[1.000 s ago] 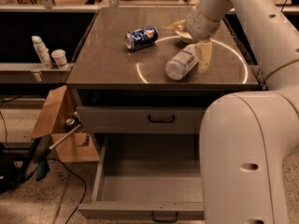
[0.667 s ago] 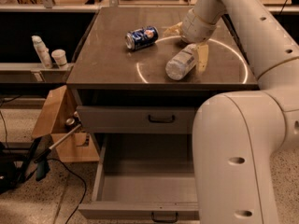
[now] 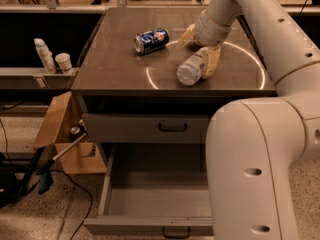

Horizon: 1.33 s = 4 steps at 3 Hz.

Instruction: Place blue plastic bottle into middle drawer

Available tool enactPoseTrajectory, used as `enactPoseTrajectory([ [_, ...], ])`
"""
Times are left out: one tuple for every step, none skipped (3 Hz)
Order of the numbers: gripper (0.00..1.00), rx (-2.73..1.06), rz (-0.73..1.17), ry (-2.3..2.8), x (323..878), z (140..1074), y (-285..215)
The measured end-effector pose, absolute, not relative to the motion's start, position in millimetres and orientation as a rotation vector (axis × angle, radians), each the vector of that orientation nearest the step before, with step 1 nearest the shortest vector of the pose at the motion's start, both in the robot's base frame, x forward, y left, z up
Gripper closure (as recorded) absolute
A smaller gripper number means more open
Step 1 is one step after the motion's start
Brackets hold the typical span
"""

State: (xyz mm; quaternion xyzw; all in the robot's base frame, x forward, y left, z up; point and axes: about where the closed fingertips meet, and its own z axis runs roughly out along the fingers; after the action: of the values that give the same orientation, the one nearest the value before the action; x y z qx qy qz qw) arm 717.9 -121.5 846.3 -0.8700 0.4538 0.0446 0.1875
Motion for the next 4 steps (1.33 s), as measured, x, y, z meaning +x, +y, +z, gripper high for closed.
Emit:
enactPoseTrajectory([
  [0.55, -2.448, 0.126, 1.277, 717.9, 846.3, -121.5],
  [0.86, -2.448, 0.126, 1.277, 717.9, 846.3, -121.5],
  [1.00, -2.448, 0.125, 1.277, 717.9, 846.3, -121.5],
  [1.00, -2.448, 0.125, 1.277, 718.0, 846.3, -121.5],
])
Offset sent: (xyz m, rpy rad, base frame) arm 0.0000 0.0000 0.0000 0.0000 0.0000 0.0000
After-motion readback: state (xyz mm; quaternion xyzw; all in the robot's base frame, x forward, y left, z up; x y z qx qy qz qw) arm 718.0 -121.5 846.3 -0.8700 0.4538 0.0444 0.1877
